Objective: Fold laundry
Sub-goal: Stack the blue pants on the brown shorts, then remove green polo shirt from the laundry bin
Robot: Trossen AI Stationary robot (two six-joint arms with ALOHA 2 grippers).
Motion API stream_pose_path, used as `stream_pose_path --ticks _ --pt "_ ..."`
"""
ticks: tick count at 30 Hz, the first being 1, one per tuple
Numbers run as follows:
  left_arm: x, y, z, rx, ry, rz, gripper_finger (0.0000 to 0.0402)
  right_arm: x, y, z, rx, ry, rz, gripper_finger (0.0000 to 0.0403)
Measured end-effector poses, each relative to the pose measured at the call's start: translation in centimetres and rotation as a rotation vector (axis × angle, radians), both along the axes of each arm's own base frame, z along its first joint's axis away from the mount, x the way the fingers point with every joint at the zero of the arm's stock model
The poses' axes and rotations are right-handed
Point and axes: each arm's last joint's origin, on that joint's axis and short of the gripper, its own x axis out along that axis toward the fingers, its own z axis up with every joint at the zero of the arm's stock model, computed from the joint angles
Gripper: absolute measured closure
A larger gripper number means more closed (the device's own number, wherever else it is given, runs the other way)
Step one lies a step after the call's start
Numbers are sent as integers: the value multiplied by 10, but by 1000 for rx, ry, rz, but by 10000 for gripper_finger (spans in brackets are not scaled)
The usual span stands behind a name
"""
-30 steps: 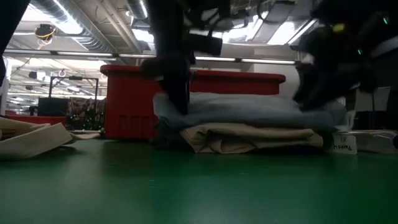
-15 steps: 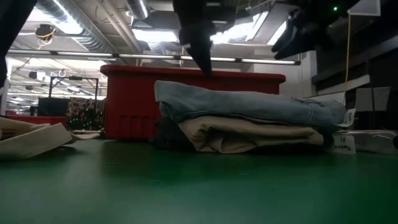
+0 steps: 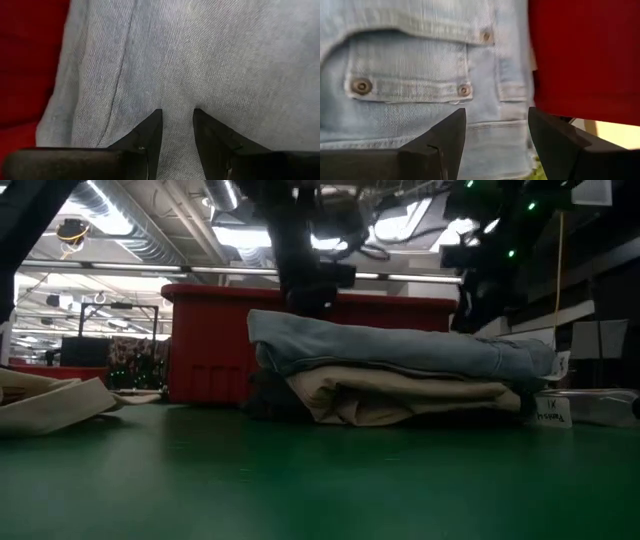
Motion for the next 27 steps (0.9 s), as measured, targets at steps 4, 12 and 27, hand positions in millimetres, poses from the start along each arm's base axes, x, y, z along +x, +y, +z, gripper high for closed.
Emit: stream_pose_path --ticks 4,12,27 --pt "-7 7 -18 -8 17 19 295 11 -8 -18 15 78 -24 187" --pt "-9 0 -20 -19 59 -1 295 26 -11 -46 37 205 -5 187" --pt "-12 -16 125 7 31 -147 295 34 -7 61 102 -156 168 187"
